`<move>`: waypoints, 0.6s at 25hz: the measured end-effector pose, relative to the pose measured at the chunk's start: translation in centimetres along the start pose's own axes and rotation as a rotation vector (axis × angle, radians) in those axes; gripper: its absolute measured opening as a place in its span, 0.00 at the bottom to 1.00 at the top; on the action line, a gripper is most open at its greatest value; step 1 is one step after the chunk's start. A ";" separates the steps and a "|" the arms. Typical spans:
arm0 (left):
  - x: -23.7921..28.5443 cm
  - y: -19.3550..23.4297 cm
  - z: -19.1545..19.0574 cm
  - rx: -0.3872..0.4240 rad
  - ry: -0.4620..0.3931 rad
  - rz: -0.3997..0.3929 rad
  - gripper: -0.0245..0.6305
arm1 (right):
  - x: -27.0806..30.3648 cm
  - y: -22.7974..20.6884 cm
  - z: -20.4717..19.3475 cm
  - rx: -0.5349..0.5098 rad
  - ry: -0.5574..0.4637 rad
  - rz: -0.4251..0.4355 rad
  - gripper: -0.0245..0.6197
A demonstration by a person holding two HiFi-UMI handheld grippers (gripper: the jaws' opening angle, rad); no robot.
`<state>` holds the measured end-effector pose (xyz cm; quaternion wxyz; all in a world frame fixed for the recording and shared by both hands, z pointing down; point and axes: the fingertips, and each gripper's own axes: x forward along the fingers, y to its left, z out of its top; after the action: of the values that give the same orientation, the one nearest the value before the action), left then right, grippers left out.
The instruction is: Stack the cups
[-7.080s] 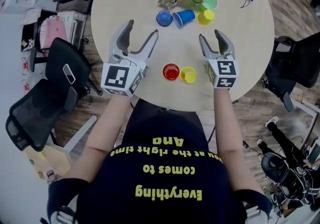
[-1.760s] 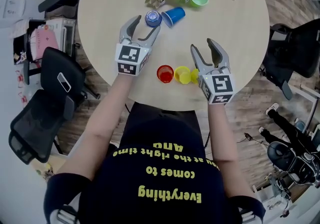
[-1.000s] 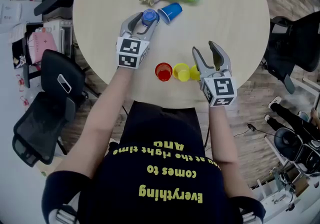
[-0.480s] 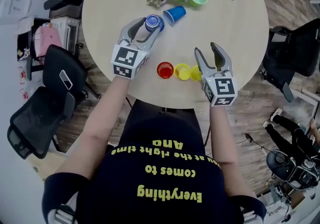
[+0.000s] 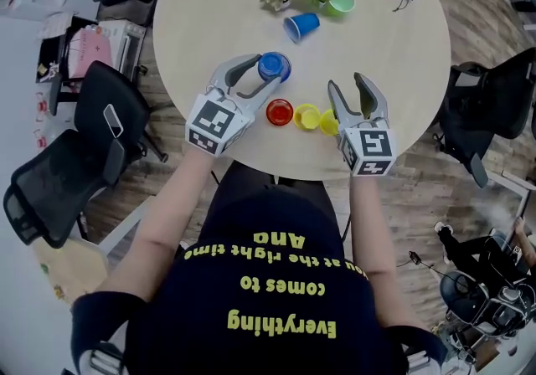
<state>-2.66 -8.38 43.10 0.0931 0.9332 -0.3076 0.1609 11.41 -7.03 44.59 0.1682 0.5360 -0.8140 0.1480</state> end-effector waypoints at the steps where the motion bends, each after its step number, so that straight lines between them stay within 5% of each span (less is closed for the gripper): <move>1: -0.3 -0.8 -0.1 0.001 -0.001 -0.020 0.37 | -0.1 0.0 0.0 -0.001 -0.001 -0.001 0.42; 15: -1.3 -9.8 -2.5 0.099 0.069 -0.194 0.37 | -1.2 0.0 0.1 -0.013 -0.020 0.020 0.42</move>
<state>1.69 0.79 44.20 0.0724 0.9560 -0.2039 0.1981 11.83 -6.10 43.95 0.1619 0.5281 -0.8219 0.1392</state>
